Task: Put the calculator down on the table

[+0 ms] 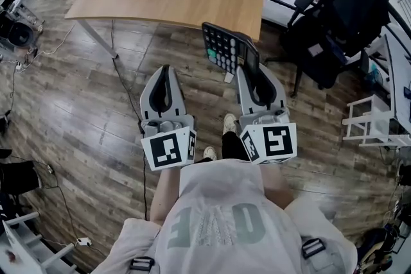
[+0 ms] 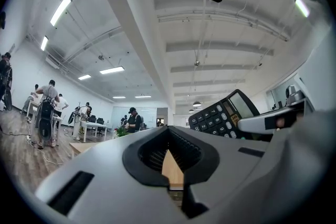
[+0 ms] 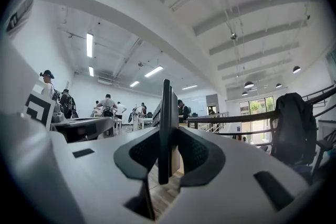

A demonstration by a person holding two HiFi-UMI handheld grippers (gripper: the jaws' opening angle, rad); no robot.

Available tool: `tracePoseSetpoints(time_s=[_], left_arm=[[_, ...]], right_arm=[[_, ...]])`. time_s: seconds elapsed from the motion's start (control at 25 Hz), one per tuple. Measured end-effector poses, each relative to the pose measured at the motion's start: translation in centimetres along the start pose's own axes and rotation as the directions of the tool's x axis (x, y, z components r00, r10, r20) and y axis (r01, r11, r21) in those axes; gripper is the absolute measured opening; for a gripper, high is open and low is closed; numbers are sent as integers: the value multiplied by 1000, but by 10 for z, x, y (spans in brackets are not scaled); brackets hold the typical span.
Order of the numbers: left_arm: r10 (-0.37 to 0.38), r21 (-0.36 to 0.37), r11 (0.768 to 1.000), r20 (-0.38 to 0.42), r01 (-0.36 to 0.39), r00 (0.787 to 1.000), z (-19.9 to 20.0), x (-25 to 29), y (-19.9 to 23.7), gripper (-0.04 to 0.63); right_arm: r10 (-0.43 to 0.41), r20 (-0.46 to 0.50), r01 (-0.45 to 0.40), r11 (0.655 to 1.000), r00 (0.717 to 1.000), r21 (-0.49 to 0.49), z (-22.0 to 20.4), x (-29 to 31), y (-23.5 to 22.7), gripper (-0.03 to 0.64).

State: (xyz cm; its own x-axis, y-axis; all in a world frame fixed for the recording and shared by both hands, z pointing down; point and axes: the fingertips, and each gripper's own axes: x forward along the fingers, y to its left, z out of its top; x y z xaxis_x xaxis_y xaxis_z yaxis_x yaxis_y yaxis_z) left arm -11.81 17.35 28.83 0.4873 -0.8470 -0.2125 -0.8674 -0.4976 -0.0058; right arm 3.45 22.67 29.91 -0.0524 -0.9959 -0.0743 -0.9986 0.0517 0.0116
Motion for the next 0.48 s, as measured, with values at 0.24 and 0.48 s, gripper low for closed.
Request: tracePoseSetpoints(time_s=[0.24, 0.48], left_arm=[[9, 13, 1000, -7, -9, 1000, -12, 30, 5, 9], [35, 45, 998, -22, -34, 999, -27, 82, 14, 9]], right_arm=[[12, 13, -12, 1000, 1000, -12, -7, 35, -12, 100], [65, 15, -65, 998, 998, -6, -21, 96, -32, 99]])
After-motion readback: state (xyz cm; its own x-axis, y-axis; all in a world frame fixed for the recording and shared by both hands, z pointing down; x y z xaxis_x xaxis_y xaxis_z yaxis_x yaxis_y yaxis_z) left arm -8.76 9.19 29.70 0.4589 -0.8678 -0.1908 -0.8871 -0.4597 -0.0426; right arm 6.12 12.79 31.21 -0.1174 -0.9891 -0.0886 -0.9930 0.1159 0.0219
